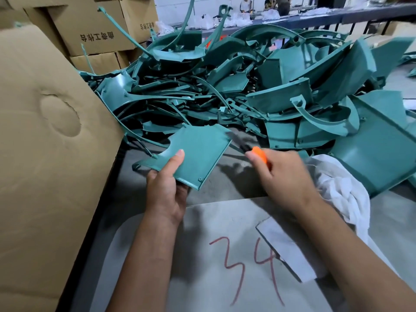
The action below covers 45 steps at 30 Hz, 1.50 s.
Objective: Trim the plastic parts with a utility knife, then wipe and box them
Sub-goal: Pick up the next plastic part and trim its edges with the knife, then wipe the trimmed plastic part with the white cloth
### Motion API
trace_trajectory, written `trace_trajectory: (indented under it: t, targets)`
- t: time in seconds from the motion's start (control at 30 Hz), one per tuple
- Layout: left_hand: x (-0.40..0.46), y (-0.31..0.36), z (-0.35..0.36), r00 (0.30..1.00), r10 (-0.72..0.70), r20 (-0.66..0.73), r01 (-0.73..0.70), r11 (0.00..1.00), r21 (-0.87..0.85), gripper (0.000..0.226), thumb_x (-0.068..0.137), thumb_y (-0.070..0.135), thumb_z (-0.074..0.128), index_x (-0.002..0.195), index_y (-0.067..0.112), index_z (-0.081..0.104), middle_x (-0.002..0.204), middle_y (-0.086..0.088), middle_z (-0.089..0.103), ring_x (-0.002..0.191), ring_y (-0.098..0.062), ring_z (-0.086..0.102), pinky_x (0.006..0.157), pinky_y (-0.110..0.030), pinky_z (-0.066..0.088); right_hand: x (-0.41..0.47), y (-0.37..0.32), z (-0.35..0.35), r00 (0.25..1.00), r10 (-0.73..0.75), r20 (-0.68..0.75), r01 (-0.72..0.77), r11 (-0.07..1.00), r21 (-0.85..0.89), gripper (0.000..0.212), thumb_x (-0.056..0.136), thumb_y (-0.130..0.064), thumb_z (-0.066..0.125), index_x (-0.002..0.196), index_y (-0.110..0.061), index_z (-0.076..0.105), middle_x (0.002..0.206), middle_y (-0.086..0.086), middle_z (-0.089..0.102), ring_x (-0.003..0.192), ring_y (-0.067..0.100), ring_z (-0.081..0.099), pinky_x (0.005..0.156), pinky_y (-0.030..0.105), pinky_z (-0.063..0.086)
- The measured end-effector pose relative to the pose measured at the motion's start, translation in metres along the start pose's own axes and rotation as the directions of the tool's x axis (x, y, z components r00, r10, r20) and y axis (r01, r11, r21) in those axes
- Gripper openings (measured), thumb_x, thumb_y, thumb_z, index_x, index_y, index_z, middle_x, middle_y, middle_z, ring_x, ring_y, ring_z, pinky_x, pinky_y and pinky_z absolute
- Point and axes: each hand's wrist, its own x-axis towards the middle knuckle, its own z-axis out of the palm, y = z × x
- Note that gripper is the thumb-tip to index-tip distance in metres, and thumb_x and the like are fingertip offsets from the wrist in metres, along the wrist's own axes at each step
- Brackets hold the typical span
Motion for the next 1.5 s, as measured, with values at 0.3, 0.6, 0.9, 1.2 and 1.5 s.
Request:
trace_trajectory:
  t: [0.3,0.6,0.9,1.2,1.5]
  targets:
    - [-0.016,0.006,-0.001,0.958,-0.091,0.273,0.087,0.996,0.026,0.060,0.082,0.016,0.064,0.139,0.002,0.058,0.135,-0.022,0.065,0.119,-0.038,0.065,0.108,-0.064,0.045,0.006,0.018,-0.005,0.950,0.294,-0.101,-0.311,0.912,-0.269,0.055,0.102,-0.066,0.036,0.078,-0.021,0.056,0.062,0.000,0.053,0.059,0.024,0.052,0.053,0.032,0.032]
    - [-0.023,0.006,-0.003,0.879,-0.002,0.476,0.027,0.999,-0.045,0.107,0.045,0.031,0.103,0.139,0.009,0.057,0.130,-0.013,0.069,0.114,-0.030,0.069,0.086,-0.044,0.061,-0.001,-0.021,-0.001,0.977,0.052,0.207,0.002,0.968,-0.251,0.060,0.078,-0.080,0.043,0.107,-0.033,0.064,0.097,-0.011,0.062,0.087,0.018,0.059,0.067,0.033,0.046]
    - [-0.032,-0.030,0.016,0.968,0.048,0.247,-0.119,0.952,0.281,0.065,0.069,0.021,0.088,0.127,0.019,0.059,0.117,-0.002,0.077,0.108,-0.028,0.073,0.091,-0.060,0.058,-0.005,0.010,-0.070,0.863,0.391,-0.319,-0.491,0.798,-0.349,0.024,0.090,-0.045,0.071,0.095,-0.022,0.071,0.094,0.013,0.073,0.098,0.041,0.061,0.078,0.043,0.052]
    - [-0.010,-0.042,0.009,0.962,0.242,0.124,-0.266,0.934,0.237,0.028,0.074,0.008,0.086,0.099,0.014,0.075,0.110,-0.003,0.078,0.103,-0.021,0.075,0.093,-0.039,0.058,-0.007,0.011,-0.052,0.836,0.493,0.239,-0.369,0.829,-0.420,0.037,0.089,-0.007,0.064,0.123,-0.019,0.064,0.117,0.015,0.065,0.103,0.035,0.064,0.078,0.032,0.049]
    - [-0.008,-0.046,-0.005,0.970,0.060,0.235,-0.079,0.994,0.074,0.021,0.084,0.008,0.074,0.103,0.018,0.078,0.117,-0.008,0.076,0.106,-0.028,0.074,0.079,-0.042,0.062,0.006,0.004,-0.041,0.950,0.312,-0.015,-0.309,0.933,-0.186,0.020,0.092,-0.009,0.071,0.112,-0.006,0.072,0.119,0.014,0.056,0.106,0.031,0.060,0.091,0.034,0.049]
